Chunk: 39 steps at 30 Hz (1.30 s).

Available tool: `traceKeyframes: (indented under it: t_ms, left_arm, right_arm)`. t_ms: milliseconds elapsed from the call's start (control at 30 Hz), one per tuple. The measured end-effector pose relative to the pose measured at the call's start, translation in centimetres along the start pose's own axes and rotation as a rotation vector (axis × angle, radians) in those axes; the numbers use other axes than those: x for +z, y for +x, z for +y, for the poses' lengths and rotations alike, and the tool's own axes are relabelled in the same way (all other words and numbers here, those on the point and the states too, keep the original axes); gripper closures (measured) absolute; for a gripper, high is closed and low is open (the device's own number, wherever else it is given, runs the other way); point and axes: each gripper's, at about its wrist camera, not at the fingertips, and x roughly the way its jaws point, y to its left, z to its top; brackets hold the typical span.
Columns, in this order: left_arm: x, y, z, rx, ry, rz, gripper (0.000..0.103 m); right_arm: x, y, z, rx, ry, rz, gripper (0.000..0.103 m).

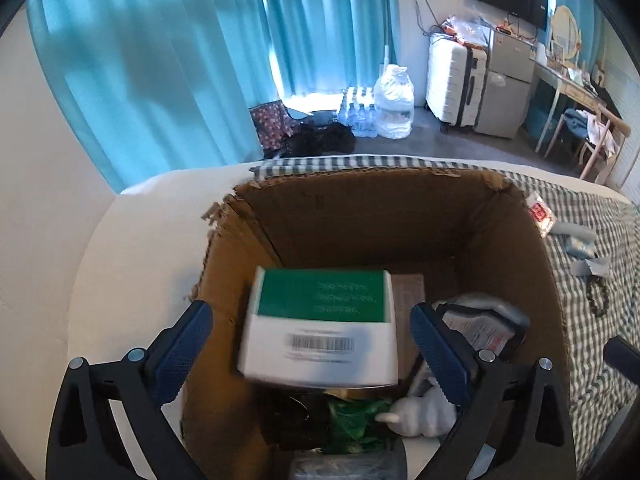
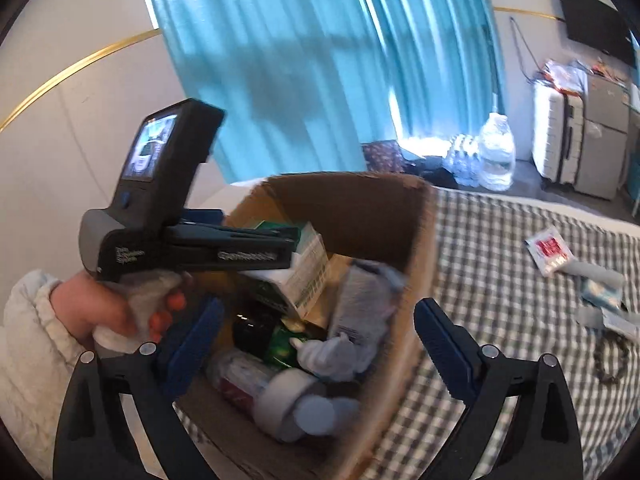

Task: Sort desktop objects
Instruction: 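Carry the medicine box and bear toy into the cardboard box and open both tools, then grasp the dark bead bracelet with the right tool while the left grasps the toothpaste tube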

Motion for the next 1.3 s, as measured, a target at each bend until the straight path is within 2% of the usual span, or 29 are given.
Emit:
traceKeyframes:
  t_ms: [167,333,367,500,633,733,933,1033,1167,1300]
  left_arm:
    - [-0.9,-2.3,-1.1,0.012,-0.02,-0.004,0.0]
    - [-2.0,-6.4,-3.4,-0.043,-0.062,-0.047,0.0]
    - [-2.2,-7.3,-4.4,-0.068,-0.059,-0.055,0.0]
    - [-2.7,-10.5,-8.7,-0.076,-0.039,-0.106,0.0]
    - [-3.7,-12.7,-13.3,-0.149,-0.028,-0.137,0.0]
    - [-4.7,-13.4,-17.2,-0.168,-0.004,-0.155,0.0]
    - [-7.0,-11.1,-23.3,-0.211,0.029,-0.122,0.0]
    - [-7.4,-9.1,-25.3,-0.192,0.055,-0.089,0.0]
    - [-7.9,-6.2,-26.5,-0.171,0.065,-0.05,0.0]
    - [-8.4,-2.8,-26.7,-0.147,0.031,-0.006,0.0]
  right_arm:
    - [-0.7,-3.1,-2.9,-0.062,0.079,-0.019,0.006]
    - [-0.8,-8.5,-5.6,-0.15,0.126,-0.095,0.006]
    - [-0.9,-9.7,-6.2,-0.161,0.138,-0.112,0.006]
    - [-1.7,-14.4,-8.2,-0.223,0.16,-0.182,0.005]
    - [-3.2,-17.9,-11.0,-0.338,0.144,-0.193,0.005]
    - [-4.7,-19.8,-13.6,-0.411,0.172,-0.188,0.005]
    - [-7.0,-20.7,-17.3,-0.466,0.206,-0.159,0.005]
    - [-7.9,-20.0,-18.8,-0.465,0.232,-0.142,0.005]
    - [-9.2,-18.0,-21.0,-0.465,0.259,-0.092,0.005]
    - [-10.1,-15.0,-23.4,-0.484,0.265,-0.027,0.005]
